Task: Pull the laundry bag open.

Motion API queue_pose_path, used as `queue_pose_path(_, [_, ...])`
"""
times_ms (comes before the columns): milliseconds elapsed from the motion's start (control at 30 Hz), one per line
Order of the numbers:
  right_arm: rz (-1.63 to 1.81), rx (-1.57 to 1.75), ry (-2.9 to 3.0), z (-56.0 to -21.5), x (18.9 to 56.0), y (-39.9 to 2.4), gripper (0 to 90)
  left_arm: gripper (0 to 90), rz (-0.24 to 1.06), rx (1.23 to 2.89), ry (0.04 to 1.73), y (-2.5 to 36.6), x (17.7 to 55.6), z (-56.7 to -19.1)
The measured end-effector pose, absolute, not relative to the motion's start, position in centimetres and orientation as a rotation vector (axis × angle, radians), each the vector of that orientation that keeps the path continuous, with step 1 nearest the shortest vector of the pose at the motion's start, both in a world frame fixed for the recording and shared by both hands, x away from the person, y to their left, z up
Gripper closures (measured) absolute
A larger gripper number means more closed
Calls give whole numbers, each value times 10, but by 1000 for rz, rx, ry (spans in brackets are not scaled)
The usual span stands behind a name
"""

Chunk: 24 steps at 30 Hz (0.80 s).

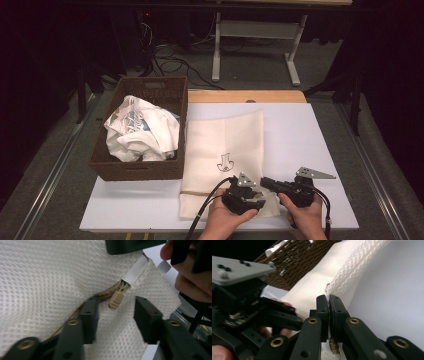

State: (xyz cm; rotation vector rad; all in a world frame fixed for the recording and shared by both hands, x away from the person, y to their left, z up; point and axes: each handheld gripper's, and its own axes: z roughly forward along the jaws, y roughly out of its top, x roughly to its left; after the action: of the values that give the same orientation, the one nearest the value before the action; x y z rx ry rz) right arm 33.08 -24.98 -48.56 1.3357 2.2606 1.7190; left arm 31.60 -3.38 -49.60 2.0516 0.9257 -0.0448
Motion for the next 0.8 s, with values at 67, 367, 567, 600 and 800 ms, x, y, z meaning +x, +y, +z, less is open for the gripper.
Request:
queue_pose_path(67, [1696, 1353, 2244, -485, 330, -251, 884, 651, -38, 2046, 915, -33, 314, -494])
queue_pose_path(367, [1685, 1345, 2245, -486, 330, -250, 883, 842, -82, 1995, 911, -32, 317, -491])
queue_pose_path(567, [1740, 1368, 2204, -489, 331, -253, 636, 867, -137, 1920, 859, -25, 321, -490])
queue_pose_path(600, [1699, 1399, 2190, -490, 332, -253, 575, 867, -134, 1912, 858, -24, 321, -490])
queue_pose_path(800, [1841, 1654, 2146, -505, 338, -254, 547, 866, -140, 1909, 838, -23, 322, -491])
